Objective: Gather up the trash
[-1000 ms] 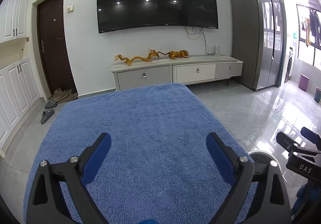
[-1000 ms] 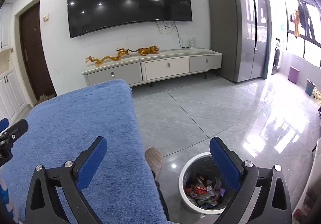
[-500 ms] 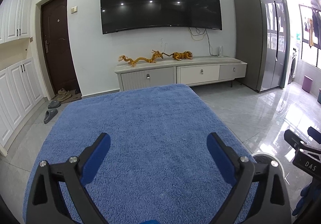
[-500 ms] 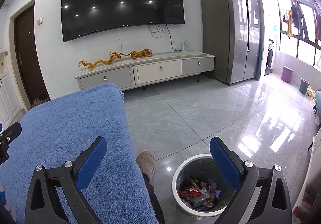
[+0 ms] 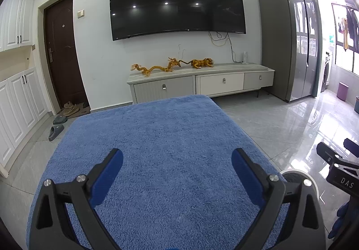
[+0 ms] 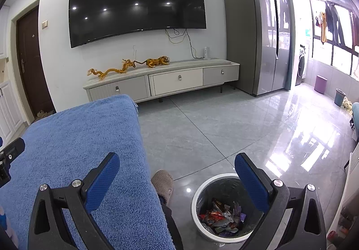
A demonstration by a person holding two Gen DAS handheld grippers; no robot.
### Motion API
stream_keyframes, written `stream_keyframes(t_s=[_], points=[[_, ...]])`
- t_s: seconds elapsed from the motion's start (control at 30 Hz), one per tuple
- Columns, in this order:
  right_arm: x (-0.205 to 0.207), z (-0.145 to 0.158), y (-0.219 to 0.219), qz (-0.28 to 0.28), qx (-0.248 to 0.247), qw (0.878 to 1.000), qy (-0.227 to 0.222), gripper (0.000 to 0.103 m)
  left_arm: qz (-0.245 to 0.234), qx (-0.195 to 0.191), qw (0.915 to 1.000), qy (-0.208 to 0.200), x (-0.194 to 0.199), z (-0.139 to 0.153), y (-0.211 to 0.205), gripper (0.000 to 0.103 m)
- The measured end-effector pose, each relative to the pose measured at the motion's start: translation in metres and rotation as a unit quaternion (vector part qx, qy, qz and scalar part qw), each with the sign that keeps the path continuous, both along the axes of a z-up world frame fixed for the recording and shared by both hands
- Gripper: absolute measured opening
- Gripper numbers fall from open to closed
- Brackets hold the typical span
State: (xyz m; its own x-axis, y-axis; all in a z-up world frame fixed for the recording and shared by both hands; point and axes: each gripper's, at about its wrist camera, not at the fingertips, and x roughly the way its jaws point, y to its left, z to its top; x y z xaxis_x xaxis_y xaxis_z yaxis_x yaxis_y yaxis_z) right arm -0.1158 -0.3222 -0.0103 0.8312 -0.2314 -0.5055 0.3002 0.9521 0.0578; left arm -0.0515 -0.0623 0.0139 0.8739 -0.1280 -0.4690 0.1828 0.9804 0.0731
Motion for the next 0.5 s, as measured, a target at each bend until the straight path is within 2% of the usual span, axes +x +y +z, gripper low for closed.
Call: stream_keyframes(t_s=[0.5], points=[[0.0014, 0.0001, -0.0042, -0.001, 0.0, 1.0, 0.002, 0.103, -0.007, -0.007, 0.9999, 0.003, -0.0012, -0.0008, 0.0, 0.098]])
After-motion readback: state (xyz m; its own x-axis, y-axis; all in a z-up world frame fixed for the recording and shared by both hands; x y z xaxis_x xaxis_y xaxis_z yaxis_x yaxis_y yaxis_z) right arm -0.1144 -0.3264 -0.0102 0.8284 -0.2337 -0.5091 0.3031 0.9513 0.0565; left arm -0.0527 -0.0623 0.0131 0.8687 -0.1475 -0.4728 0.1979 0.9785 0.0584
